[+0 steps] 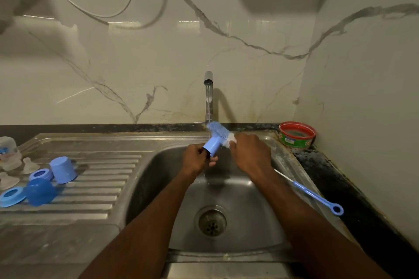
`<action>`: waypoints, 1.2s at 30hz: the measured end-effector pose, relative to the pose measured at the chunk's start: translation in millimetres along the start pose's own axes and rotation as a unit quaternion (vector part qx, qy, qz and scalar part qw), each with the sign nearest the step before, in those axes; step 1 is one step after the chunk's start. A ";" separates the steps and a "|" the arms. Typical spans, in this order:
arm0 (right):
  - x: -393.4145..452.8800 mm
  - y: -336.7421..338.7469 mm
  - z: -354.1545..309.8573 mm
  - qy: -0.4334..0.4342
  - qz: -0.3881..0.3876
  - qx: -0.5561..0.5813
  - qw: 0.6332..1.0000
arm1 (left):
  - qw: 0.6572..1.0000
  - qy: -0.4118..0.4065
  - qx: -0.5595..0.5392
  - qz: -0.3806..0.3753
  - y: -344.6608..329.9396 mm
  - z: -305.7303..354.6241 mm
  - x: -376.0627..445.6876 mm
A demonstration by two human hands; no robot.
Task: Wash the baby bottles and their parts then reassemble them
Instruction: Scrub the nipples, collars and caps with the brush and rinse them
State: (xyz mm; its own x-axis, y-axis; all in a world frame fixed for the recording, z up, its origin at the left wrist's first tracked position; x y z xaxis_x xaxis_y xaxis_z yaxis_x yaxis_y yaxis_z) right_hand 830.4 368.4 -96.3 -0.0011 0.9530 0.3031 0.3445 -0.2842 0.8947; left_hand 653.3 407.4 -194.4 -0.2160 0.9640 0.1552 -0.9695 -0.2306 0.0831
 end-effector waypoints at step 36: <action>0.5 1.4 56.0 0.003 0.078 -0.062 0.995 | 0.928 -0.181 0.322 0.042 8.7 19.3 4.1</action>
State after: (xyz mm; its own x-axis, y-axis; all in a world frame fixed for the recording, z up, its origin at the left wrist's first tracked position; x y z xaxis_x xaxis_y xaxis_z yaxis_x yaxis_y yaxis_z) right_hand 883.5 374.4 -113.2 0.0375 0.8958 0.4430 0.2224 -0.4396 0.8702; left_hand 646.2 406.8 -174.0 -0.1206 0.8584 0.4986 -0.6553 -0.4461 0.6095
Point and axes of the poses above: each hand's wrist, its own x-axis towards the middle knuckle, its own y-axis out of the back of the hand, z = x × y, the point moved 5 cm from there along x, towards the middle knuckle, and after that the axes turned 5 degrees about -y, right-handed, at the moved point
